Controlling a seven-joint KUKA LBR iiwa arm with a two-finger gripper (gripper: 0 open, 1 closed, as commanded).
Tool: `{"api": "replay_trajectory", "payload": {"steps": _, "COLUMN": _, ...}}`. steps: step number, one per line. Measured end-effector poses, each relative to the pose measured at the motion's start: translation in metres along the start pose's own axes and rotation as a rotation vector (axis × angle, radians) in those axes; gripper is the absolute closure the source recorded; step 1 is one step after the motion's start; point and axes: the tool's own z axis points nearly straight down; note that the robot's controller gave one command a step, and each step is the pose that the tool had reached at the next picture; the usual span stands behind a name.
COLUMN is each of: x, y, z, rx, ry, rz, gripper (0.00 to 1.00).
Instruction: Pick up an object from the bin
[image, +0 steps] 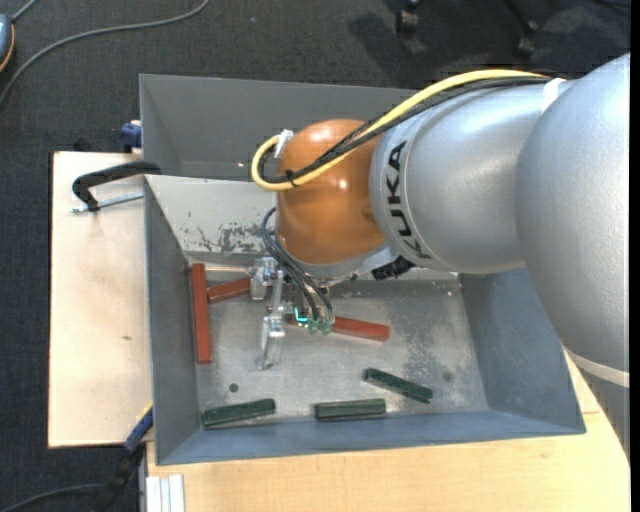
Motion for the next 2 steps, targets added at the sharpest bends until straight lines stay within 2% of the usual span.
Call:
{"api": "replay_trajectory", "payload": {"steps": 1, "x": -0.025, "y": -0.06, "z": 0.088, "rx": 0.003, "ry": -0.001, "rz": 0.061, "gripper": 0.0}}
{"api": "replay_trajectory", "payload": {"steps": 2, "x": -0.006, "y": -0.169, "z": 0.06, "rx": 0.003, "ry": -0.008, "rz": 0.074, "gripper": 0.0}}
